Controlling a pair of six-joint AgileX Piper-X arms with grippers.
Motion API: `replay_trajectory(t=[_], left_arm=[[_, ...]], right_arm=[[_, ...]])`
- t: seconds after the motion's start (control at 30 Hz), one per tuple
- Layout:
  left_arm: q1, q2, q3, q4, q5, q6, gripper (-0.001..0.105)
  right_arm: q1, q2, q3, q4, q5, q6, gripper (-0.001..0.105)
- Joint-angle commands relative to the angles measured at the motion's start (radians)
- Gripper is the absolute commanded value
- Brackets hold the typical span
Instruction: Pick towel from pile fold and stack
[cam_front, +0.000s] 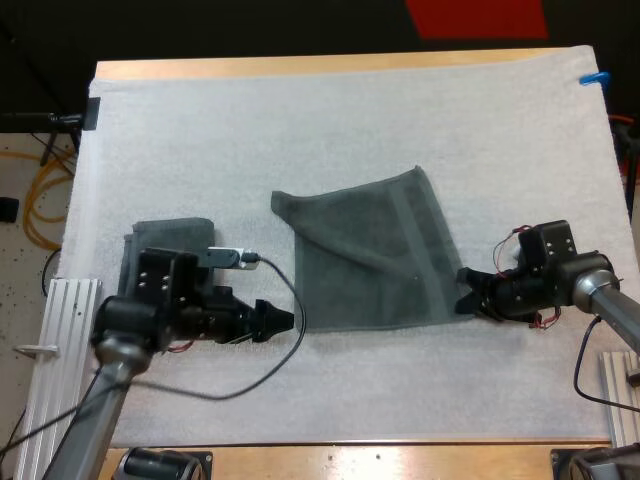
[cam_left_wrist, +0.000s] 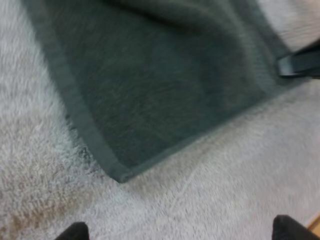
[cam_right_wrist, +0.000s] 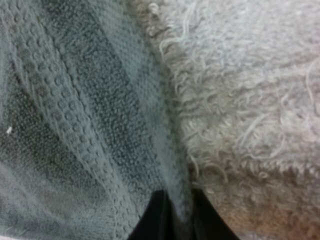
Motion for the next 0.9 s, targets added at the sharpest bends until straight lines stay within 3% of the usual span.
replay_trajectory(t=[0.0, 0.27, 0.53, 0.67, 0.87], left_arm=[[0.001, 0.043, 0.023, -0.065, 0.013, -0.072, 0.069], [0.001, 0.253, 0.046, -0.231, 0.013, -0.183, 0.069], [0.001, 0.405, 0.046, -0.348, 0.072, -0.252, 0.069], [-0.013, 0.462, 0.046, -0.394, 0.162, -0.294, 0.069], [-0.075, 0.509, 0.046, -0.424, 0.139, -0.329, 0.069]], right_arm=[[-0.003, 0.001, -0.001, 0.009, -0.002, -0.013, 0.000], [-0.003, 0.001, -0.001, 0.007, -0.002, -0.013, 0.000], [-0.003, 0.001, -0.001, 0.005, -0.002, -0.013, 0.000], [-0.003, 0.001, -0.001, 0.005, -0.002, -0.013, 0.000], [-0.003, 0.001, -0.001, 0.002, -0.002, -0.013, 0.000]])
